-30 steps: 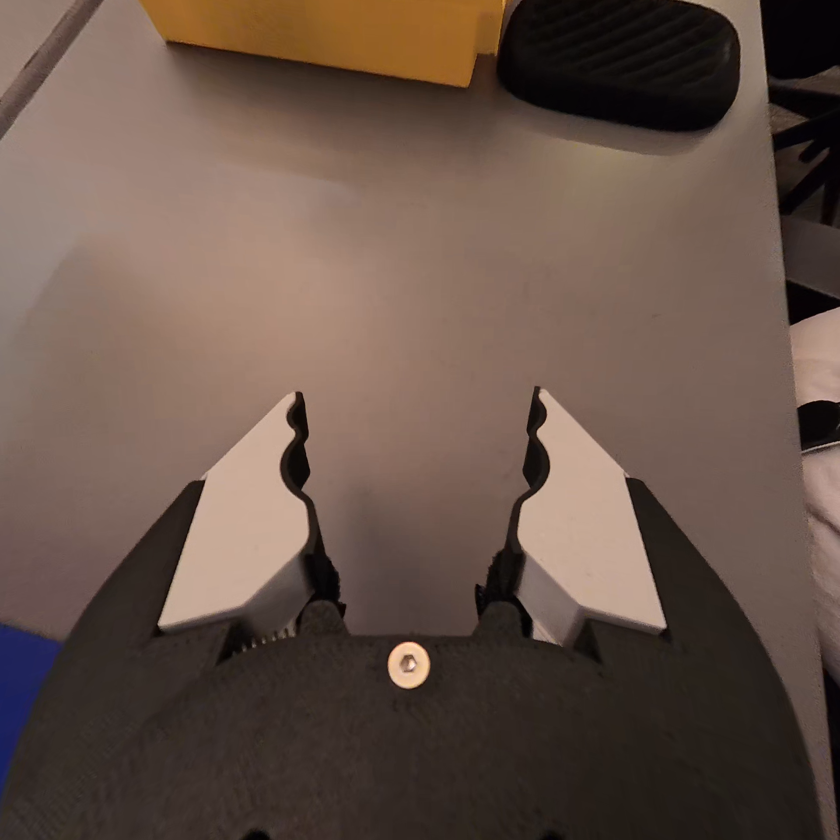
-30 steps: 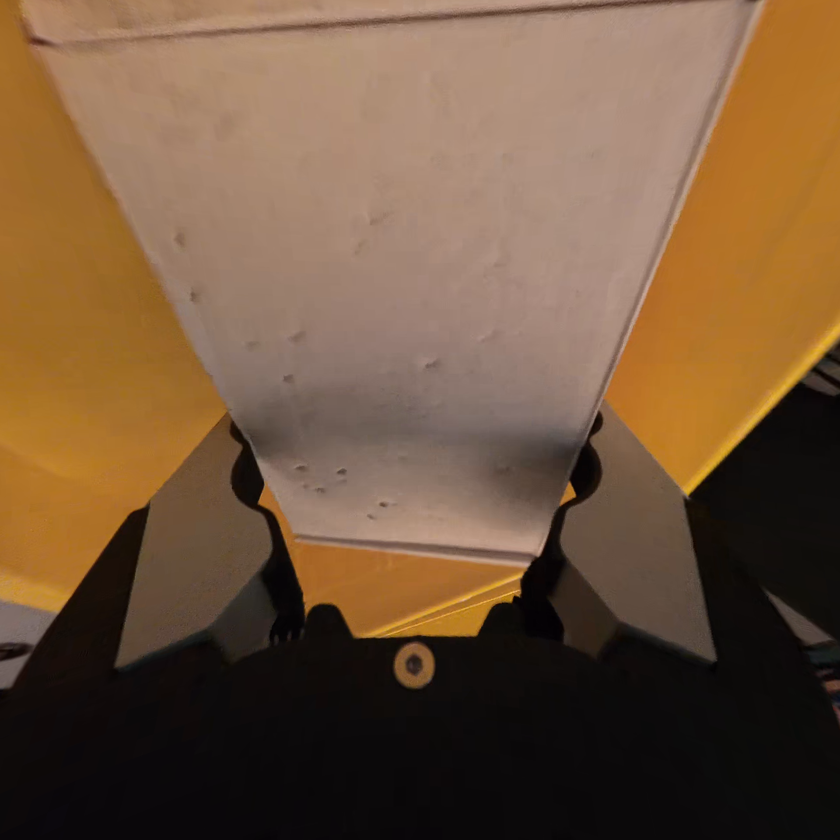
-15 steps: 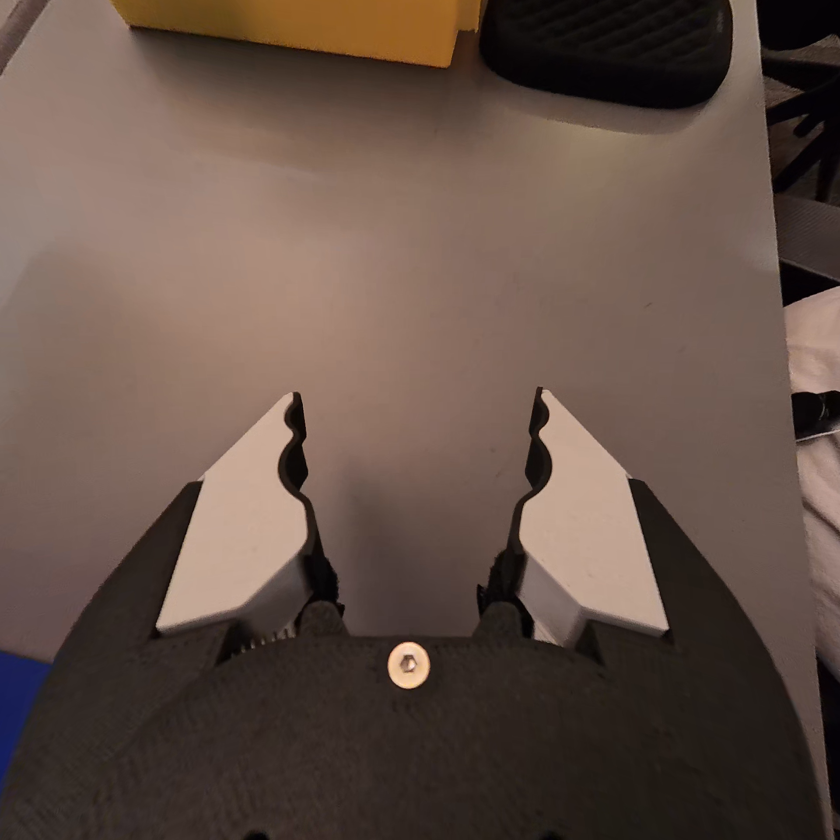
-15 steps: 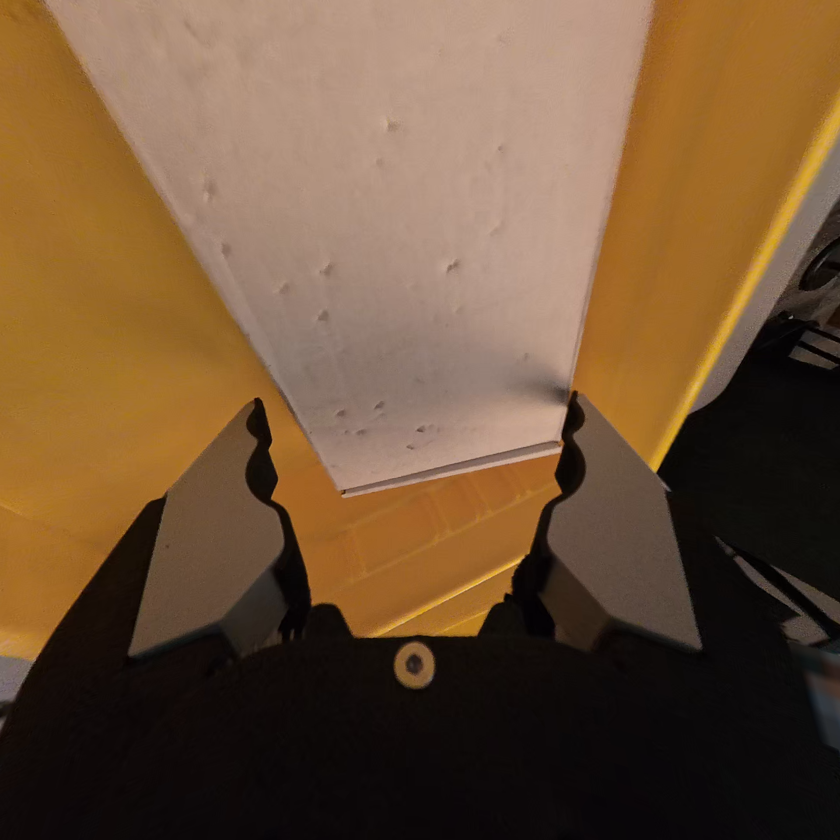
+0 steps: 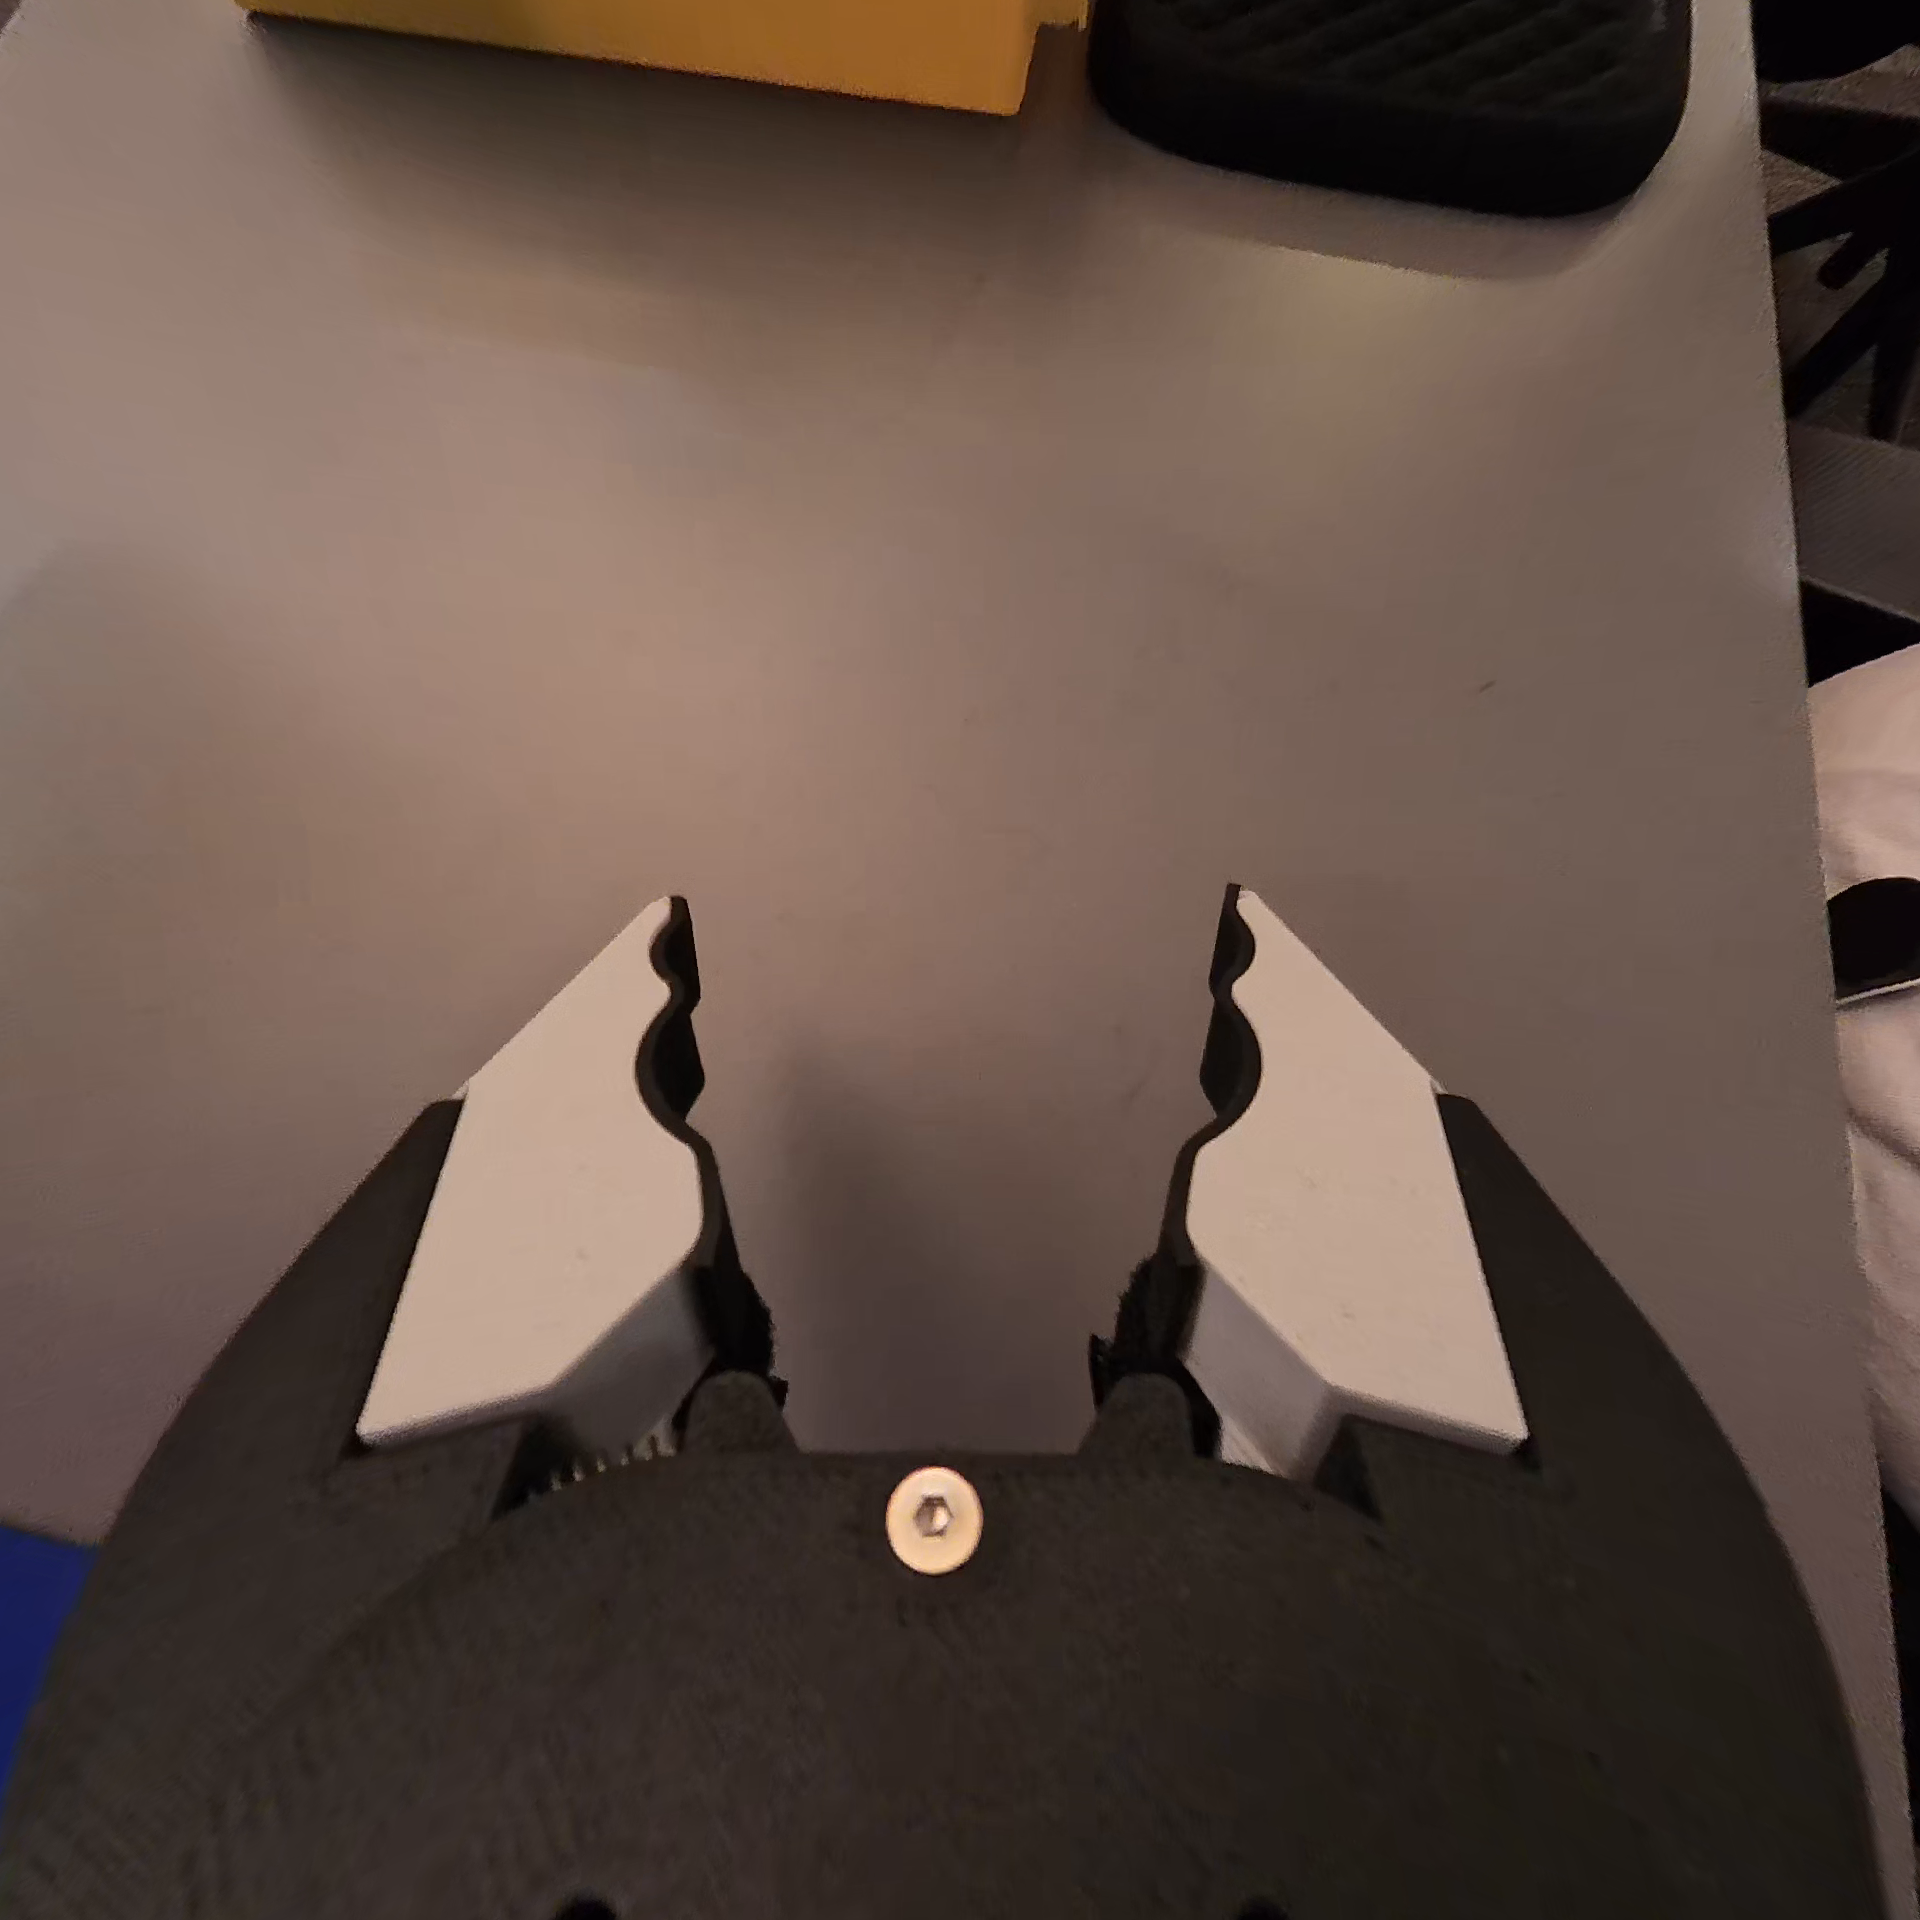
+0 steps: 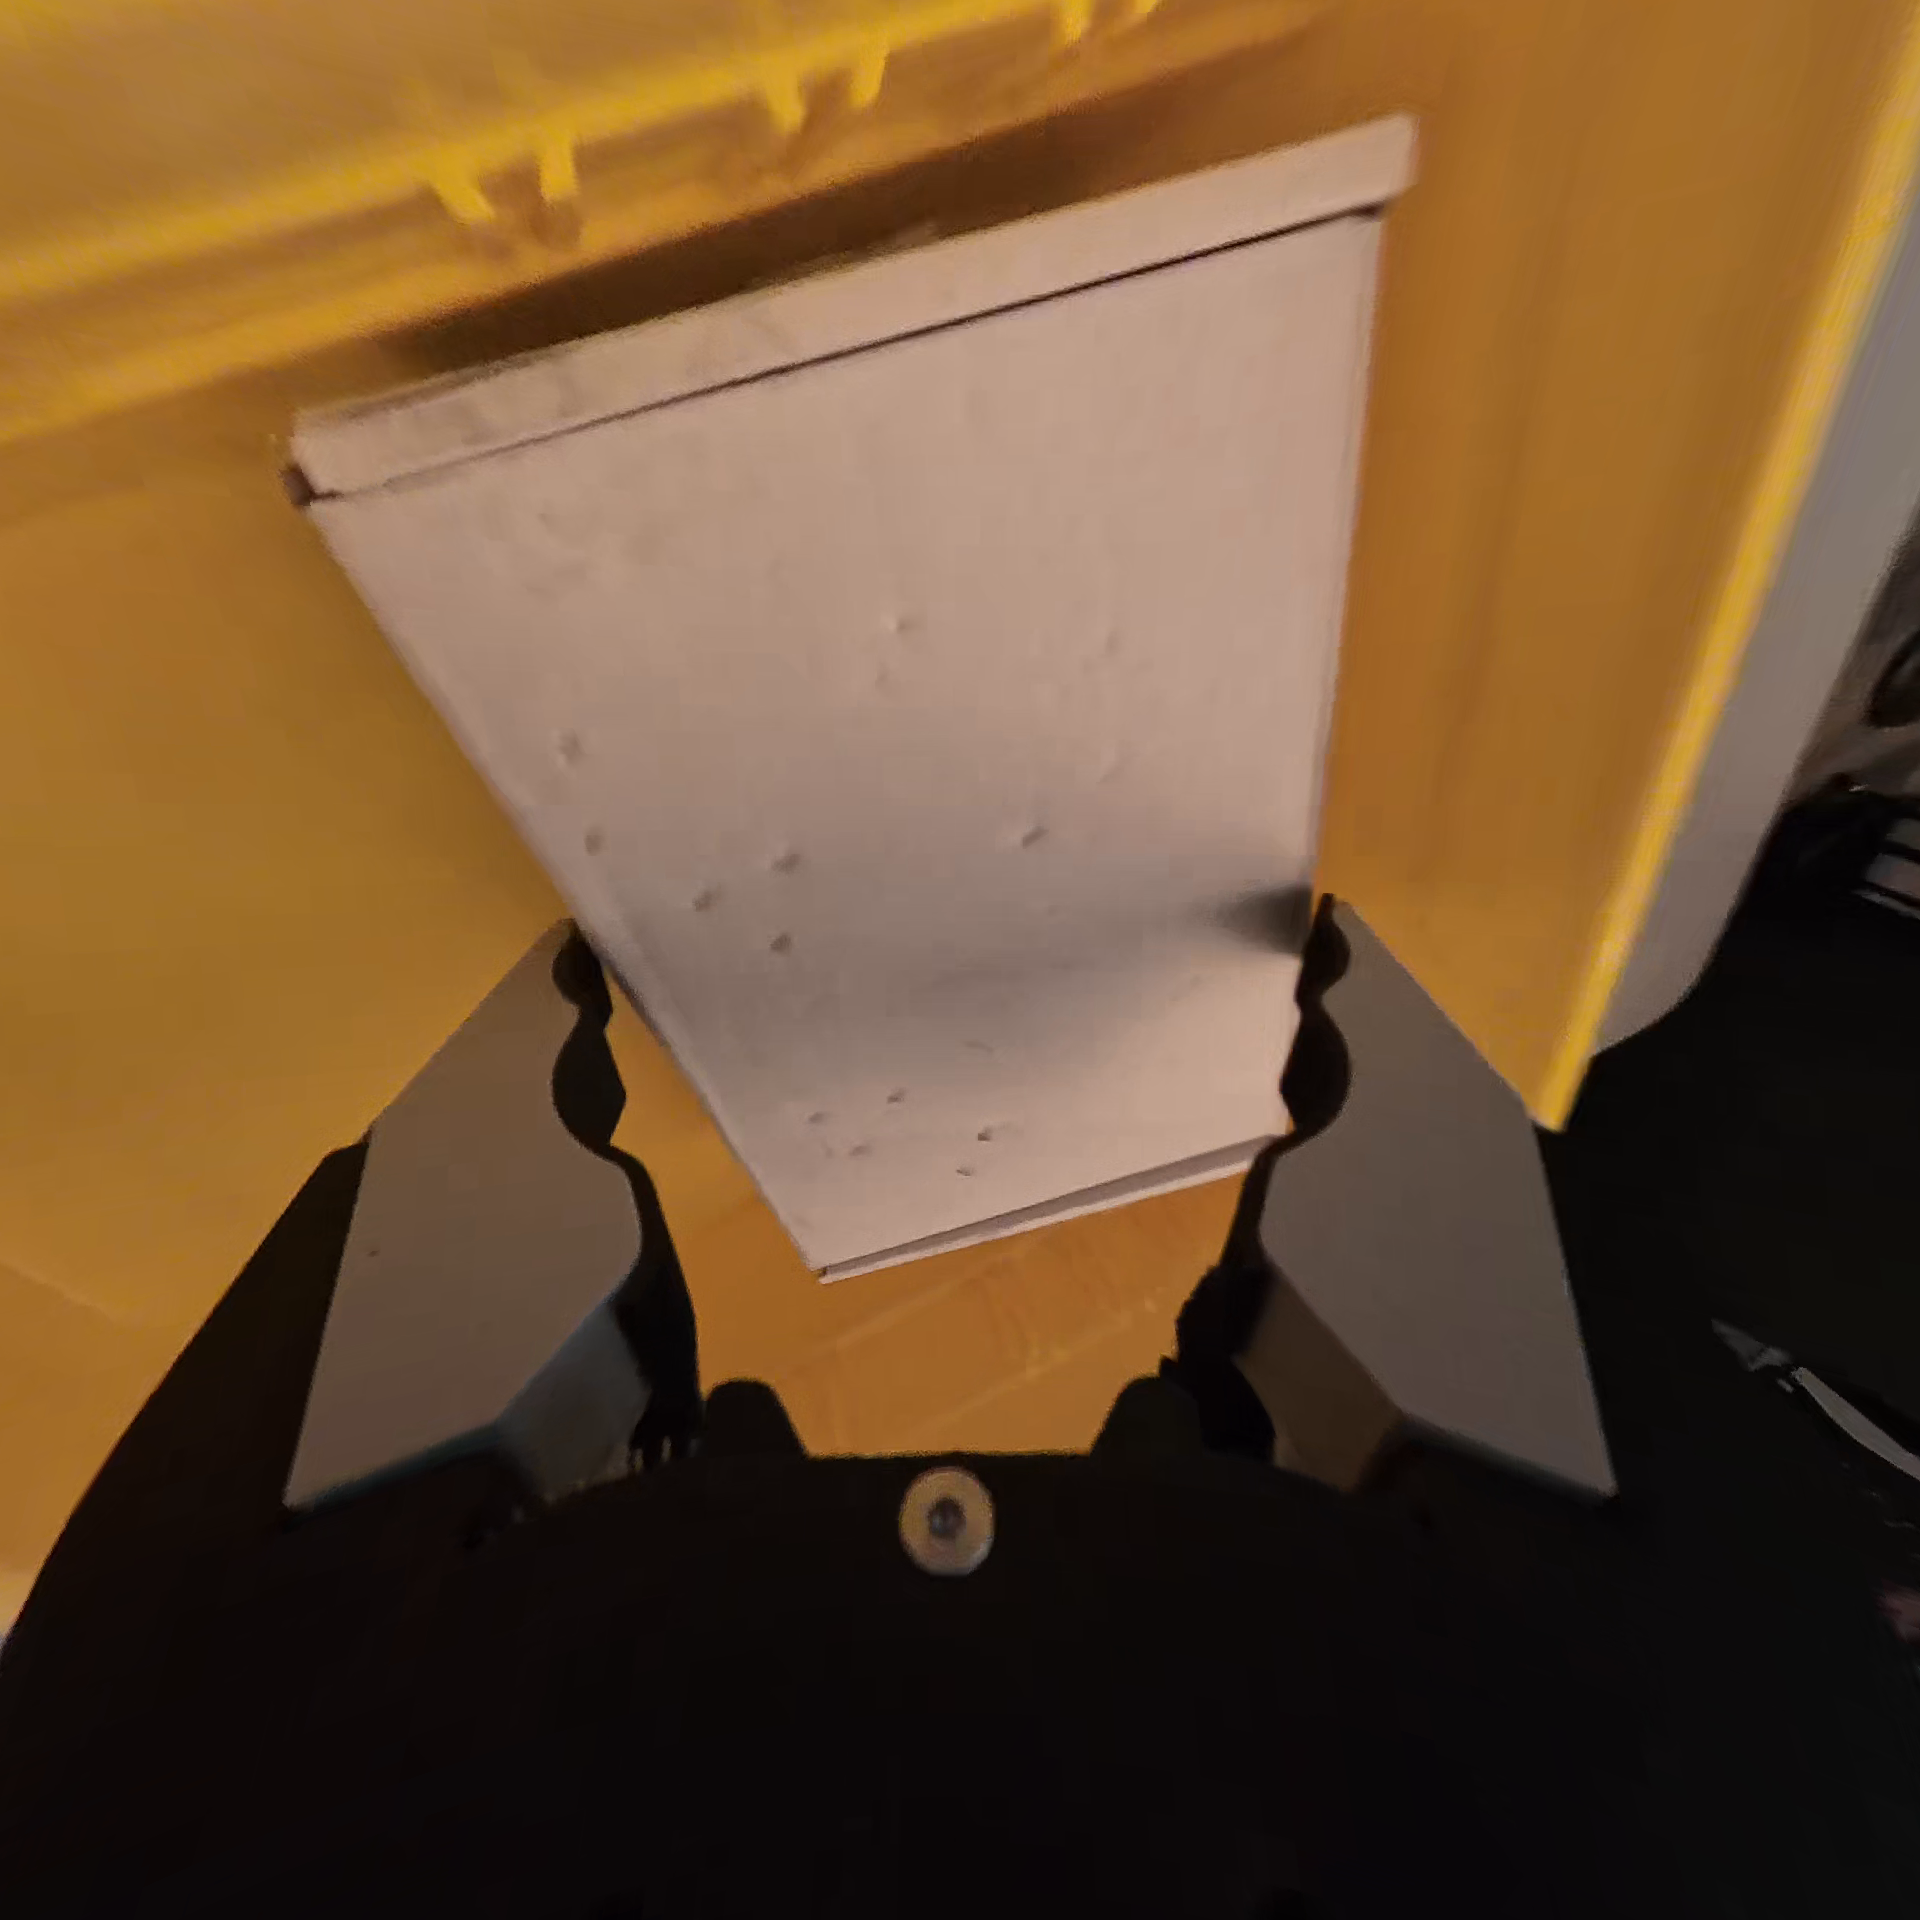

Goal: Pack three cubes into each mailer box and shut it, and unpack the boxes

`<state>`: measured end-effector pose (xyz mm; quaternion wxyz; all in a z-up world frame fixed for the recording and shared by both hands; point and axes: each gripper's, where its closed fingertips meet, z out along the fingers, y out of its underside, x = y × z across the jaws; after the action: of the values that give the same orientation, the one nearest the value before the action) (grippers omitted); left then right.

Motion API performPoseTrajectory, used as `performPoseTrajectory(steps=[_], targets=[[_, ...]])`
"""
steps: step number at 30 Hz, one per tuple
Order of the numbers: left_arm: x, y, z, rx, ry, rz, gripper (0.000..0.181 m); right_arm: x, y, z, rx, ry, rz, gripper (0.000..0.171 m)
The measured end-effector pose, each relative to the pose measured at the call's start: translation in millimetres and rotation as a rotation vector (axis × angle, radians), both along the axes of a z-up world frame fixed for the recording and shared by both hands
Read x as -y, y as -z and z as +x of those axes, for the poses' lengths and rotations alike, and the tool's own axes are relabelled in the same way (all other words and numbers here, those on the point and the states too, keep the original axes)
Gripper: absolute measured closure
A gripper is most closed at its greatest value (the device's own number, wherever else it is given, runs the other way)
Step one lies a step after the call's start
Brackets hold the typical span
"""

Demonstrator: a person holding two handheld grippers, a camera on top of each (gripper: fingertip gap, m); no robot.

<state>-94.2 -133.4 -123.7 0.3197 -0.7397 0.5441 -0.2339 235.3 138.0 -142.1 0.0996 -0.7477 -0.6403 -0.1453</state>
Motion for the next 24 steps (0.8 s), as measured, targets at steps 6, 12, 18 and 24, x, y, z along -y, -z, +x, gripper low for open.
performPoseTrajectory(steps=[6,12,18,24], targets=[[1,2,-1,-0.013,0.006,-0.005,0.083,17,8,9,0.128,-0.055,-0.076,0.048],[4,2,3,-0.020,0.022,0.006,0.082,9,-10,4,0.034,-0.043,0.059,0.048],[-2,-15,8,0.084,-0.013,0.011,0.082,15,-106,-25,-0.406,0.054,0.476,0.064],[-10,-59,17,0.278,-0.048,0.135,0.084,60,-245,-51,-0.965,0.041,0.966,0.049]])
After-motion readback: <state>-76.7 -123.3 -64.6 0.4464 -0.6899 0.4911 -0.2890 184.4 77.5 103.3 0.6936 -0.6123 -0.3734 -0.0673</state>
